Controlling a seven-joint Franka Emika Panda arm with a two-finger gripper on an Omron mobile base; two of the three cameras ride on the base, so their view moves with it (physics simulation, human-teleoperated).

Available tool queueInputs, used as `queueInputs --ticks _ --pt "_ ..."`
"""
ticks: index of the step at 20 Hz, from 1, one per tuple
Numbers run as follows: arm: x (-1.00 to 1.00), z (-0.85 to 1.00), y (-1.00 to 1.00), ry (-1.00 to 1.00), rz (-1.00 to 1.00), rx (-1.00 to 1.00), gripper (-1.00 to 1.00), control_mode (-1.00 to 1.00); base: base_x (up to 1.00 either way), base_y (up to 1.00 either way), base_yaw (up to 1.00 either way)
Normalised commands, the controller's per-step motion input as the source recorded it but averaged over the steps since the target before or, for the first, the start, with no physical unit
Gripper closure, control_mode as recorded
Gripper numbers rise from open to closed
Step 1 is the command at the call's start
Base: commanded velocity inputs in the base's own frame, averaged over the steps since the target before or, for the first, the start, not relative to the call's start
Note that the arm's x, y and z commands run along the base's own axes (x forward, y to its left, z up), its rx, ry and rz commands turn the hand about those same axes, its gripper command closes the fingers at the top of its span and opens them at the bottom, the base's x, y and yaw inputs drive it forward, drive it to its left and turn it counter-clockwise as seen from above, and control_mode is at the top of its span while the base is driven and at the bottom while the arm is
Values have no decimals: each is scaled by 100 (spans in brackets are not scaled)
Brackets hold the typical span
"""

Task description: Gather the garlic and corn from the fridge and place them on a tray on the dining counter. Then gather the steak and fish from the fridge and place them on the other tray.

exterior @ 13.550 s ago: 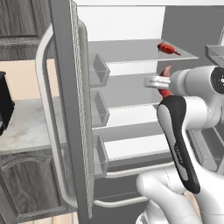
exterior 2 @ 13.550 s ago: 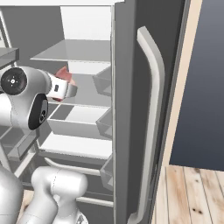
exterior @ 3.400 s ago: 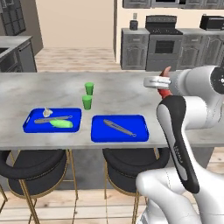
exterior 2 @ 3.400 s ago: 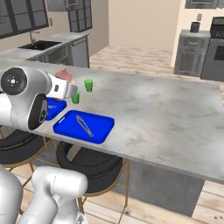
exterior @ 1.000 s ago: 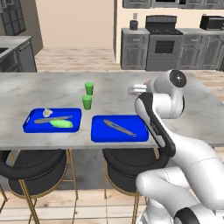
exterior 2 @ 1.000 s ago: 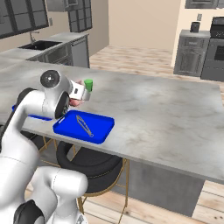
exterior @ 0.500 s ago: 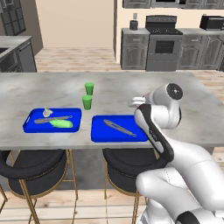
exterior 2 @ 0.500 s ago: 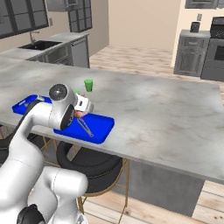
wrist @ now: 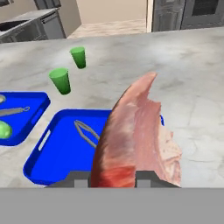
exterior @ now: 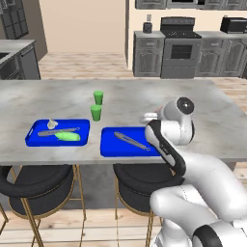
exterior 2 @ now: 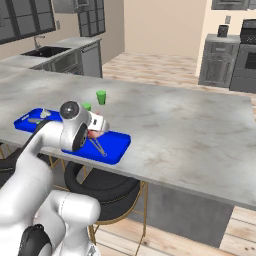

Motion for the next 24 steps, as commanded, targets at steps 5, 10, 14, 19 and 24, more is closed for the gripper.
queueInputs --ticks 5,10,14,19,24 --pt "10 -29 -9 16 0 -5 100 -100 0 0 0" --pt "27 -58 0 11 0 -1 100 -100 0 0 0" --pt "43 -47 0 11 1 0 100 -100 0 0 0" --pt "39 -34 -11 7 2 0 100 -100 0 0 0" --pt "32 -24 -6 8 2 0 100 -100 0 0 0"
